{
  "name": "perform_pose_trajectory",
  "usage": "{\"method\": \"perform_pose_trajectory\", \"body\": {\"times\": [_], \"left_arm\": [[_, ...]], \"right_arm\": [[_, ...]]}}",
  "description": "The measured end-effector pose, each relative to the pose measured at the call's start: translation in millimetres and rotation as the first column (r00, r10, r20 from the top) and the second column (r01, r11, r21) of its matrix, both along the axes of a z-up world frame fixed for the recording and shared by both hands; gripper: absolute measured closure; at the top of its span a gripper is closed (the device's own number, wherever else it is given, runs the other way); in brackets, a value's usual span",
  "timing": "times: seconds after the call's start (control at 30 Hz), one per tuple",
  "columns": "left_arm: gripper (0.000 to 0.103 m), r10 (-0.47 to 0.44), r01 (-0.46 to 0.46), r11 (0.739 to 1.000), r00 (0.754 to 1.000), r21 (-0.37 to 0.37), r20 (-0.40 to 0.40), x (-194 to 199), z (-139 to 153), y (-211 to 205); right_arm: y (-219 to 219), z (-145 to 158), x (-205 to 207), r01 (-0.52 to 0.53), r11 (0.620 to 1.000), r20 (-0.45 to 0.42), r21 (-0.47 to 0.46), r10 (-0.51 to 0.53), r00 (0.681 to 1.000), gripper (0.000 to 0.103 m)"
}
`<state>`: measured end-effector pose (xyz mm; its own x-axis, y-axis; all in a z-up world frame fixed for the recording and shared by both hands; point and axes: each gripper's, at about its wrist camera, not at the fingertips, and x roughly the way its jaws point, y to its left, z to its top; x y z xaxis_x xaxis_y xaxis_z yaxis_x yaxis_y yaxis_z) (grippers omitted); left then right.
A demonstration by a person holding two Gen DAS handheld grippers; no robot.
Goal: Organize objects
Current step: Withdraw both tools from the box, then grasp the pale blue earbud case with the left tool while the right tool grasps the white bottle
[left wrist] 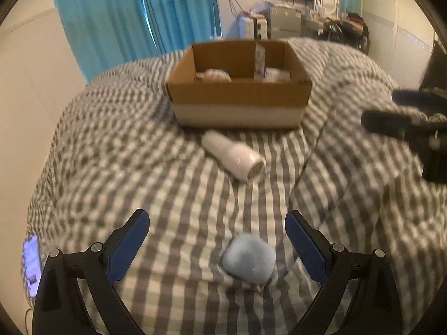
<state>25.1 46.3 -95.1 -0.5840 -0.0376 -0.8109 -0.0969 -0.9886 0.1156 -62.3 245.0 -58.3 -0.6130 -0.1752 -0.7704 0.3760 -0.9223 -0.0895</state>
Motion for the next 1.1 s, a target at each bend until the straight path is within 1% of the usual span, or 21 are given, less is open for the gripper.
{"method": "perform_pose_trajectory", "body": {"times": [0.17,0.27,0.33,0.37,0.43,0.5,0.57,0.6,0.73,0.8,0.87,0.93,1.0,1.03,1.1], "left_arm": [[0.003,-0.044,0.042,0.999,0.996,0.030,0.072,8,-21,2],[0.017,-0.088,0.084,0.996,0.992,0.040,0.093,11,-28,7],[0.036,-0.129,0.123,0.991,0.984,0.053,0.127,11,-34,13],[0.038,-0.154,0.146,0.987,0.976,0.061,0.153,11,-39,16],[0.039,-0.183,0.172,0.982,0.966,0.073,0.185,8,-44,21],[0.039,-0.190,0.175,0.981,0.960,0.088,0.207,5,-48,21],[0.049,-0.180,0.161,0.982,0.959,0.100,0.220,1,-50,19],[0.049,-0.178,0.158,0.982,0.959,0.105,0.222,1,-50,18],[0.050,-0.159,0.140,0.985,0.966,0.103,0.202,3,-44,16],[0.050,-0.128,0.114,0.989,0.980,0.093,0.152,5,-30,11],[0.050,-0.095,0.083,0.990,0.990,0.115,0.102,5,-12,0],[0.050,-0.070,0.061,0.991,0.995,0.118,0.069,1,1,-11],[0.050,-0.032,0.028,0.996,0.999,0.089,0.042,-7,9,-21],[0.050,-0.015,0.012,0.997,0.999,0.077,0.033,-11,12,-26],[0.050,0.015,-0.017,0.997,1.000,0.080,0.025,-21,16,-37]], "right_arm": [[0,-4,2,0.011,1.000,0.020,-0.014,-0.011,1.000,0.016],[-1,-8,4,0.009,1.000,0.029,-0.017,-0.008,1.000,0.016],[-1,-10,4,0.009,1.000,0.038,-0.020,-0.008,0.999,0.016],[-1,-12,4,0.010,1.000,0.044,-0.022,-0.009,0.999,0.016],[-2,-16,3,0.011,1.000,0.054,-0.024,-0.010,0.999,0.016],[-3,-20,3,0.011,1.000,0.064,-0.028,-0.009,0.998,0.016],[-4,-24,2,0.013,0.999,0.075,-0.032,-0.011,0.997,0.016],[-4,-27,2,0.014,0.999,0.082,-0.032,-0.011,0.997,0.016],[-4,-35,1,0.021,0.999,0.100,-0.031,-0.018,0.995,0.016],[-3,-37,0,0.025,0.999,0.106,-0.032,-0.021,0.994,0.016],[-2,-38,-1,0.025,0.999,0.106,-0.037,-0.021,0.994,0.016],[-3,-37,-3,0.021,0.999,0.102,-0.045,-0.016,0.995,0.016],[-8,-37,-7,0.013,0.999,0.097,-0.050,-0.008,0.995,0.016],[-10,-37,-9,0.009,0.999,0.097,-0.050,-0.004,0.995,0.016],[-21,-41,-15,-0.011,0.999,0.106,-0.046,0.016,0.994,0.016]]}}
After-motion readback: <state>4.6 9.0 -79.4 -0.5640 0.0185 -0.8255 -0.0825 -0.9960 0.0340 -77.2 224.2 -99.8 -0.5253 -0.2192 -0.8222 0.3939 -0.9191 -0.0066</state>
